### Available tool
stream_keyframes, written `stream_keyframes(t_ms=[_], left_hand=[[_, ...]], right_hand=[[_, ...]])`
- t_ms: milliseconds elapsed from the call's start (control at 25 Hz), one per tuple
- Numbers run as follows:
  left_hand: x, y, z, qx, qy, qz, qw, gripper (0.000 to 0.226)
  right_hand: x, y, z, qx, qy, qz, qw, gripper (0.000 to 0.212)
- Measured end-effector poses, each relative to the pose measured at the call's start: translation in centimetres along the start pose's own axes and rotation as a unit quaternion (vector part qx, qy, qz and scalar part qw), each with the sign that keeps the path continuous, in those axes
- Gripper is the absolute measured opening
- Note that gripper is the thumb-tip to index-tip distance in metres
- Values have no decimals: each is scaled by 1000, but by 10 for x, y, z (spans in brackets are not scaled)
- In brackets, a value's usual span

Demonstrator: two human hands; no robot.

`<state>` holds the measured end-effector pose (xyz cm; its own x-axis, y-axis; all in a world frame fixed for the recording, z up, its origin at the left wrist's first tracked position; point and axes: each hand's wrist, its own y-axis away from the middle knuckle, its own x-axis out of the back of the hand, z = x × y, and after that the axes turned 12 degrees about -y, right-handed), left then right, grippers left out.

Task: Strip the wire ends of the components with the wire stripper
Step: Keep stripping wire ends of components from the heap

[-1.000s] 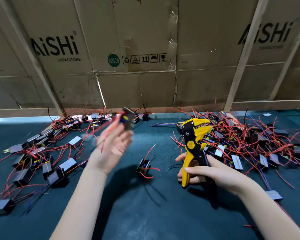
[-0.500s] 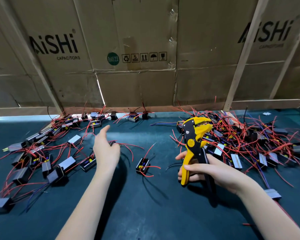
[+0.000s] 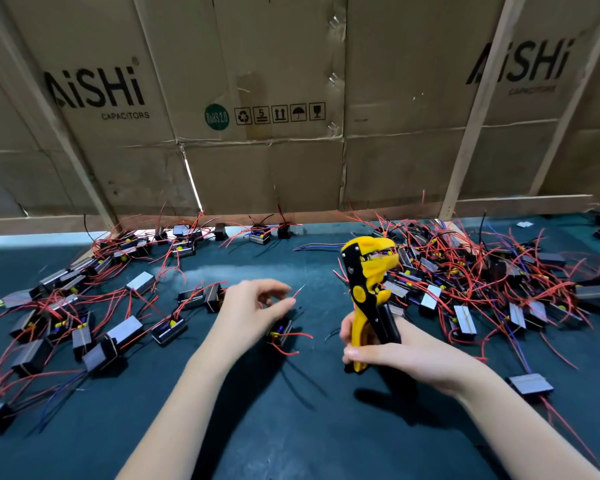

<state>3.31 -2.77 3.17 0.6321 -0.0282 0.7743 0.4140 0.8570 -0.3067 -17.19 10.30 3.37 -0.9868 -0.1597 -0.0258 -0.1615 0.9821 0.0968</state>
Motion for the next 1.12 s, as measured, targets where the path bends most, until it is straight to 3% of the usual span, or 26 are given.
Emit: stream_keyframes(t_ms=[80, 160, 240, 360, 440, 680, 1120], left_hand=[[-9, 0, -4, 5, -15, -10, 1000, 6], [-10, -1, -8, 11, 7, -29, 999, 9], [-10, 0, -7, 13, 95, -72, 993, 7], [-7, 3, 1, 9, 229, -118, 966, 5], [-9, 5, 5, -1, 253, -124, 959, 6], [-21, 8, 13, 20, 246, -138, 959, 9], [-30, 7, 9, 6, 214, -108, 971, 15]], right_hand=[[-2, -3, 2, 27, 23, 55, 998, 30], [8, -8, 6, 77, 155, 167, 971, 29], [24, -10, 11, 127, 353, 300, 877, 29], [40, -11, 22, 69, 563, 391, 725, 46], [43, -15, 28, 59, 598, 410, 686, 51], [33, -23, 30, 124, 612, 441, 644, 49], [33, -20, 26, 172, 622, 424, 636, 42]])
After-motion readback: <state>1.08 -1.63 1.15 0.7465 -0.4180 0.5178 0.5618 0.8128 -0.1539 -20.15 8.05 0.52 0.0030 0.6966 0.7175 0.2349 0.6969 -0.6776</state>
